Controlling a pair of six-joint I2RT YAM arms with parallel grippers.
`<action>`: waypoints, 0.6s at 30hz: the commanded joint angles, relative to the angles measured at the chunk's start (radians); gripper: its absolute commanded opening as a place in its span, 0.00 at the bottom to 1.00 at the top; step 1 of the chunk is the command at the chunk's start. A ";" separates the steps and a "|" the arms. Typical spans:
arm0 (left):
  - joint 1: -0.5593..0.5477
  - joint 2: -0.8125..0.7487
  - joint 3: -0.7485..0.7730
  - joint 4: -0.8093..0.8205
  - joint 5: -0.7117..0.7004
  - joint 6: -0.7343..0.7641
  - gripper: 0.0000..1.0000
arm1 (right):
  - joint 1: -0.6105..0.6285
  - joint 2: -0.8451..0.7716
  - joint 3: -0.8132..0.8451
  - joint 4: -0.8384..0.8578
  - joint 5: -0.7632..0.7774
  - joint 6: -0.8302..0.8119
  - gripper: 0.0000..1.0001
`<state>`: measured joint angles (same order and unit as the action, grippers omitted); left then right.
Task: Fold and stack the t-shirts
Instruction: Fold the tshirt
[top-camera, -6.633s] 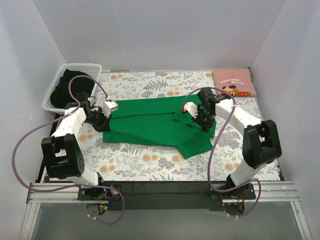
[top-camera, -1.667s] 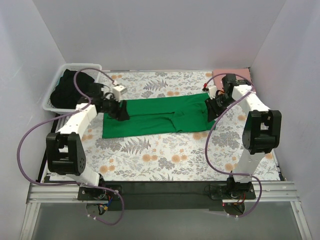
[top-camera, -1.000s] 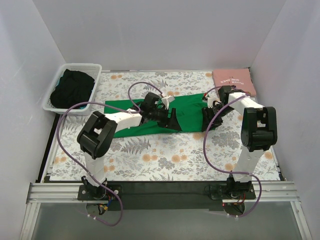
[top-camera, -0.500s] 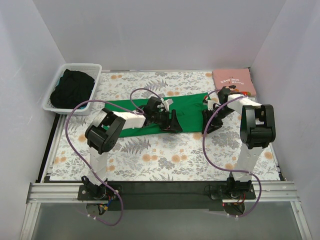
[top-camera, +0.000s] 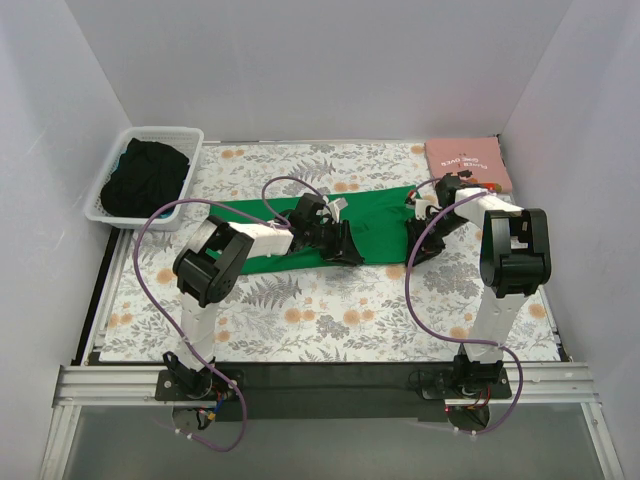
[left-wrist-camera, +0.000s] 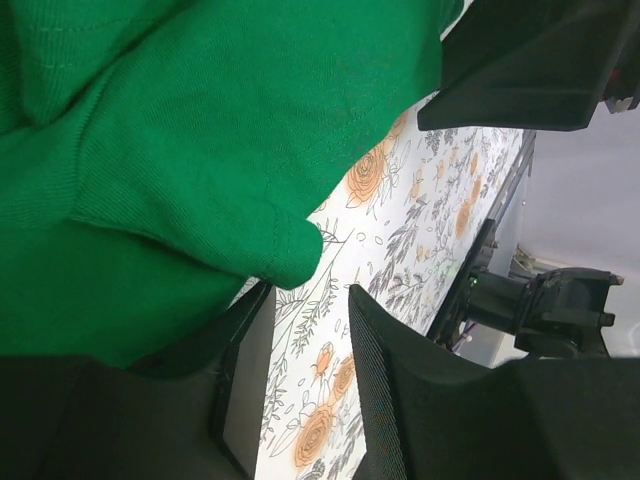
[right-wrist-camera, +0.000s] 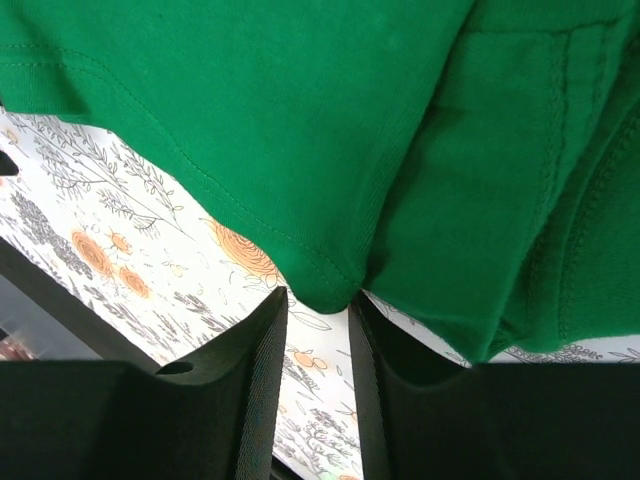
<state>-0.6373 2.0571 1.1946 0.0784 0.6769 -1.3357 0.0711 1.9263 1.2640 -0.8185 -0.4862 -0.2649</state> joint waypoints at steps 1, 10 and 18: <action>-0.004 -0.006 0.040 -0.009 -0.007 0.001 0.33 | -0.005 -0.007 0.038 -0.001 -0.034 0.001 0.34; -0.004 -0.015 0.051 -0.034 -0.013 0.010 0.17 | -0.005 -0.006 0.071 -0.002 -0.029 -0.004 0.10; 0.007 -0.035 0.046 -0.045 -0.020 0.030 0.00 | -0.005 -0.007 0.098 -0.008 -0.034 -0.007 0.01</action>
<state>-0.6369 2.0571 1.2194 0.0509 0.6651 -1.3228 0.0711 1.9263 1.3224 -0.8154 -0.5007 -0.2649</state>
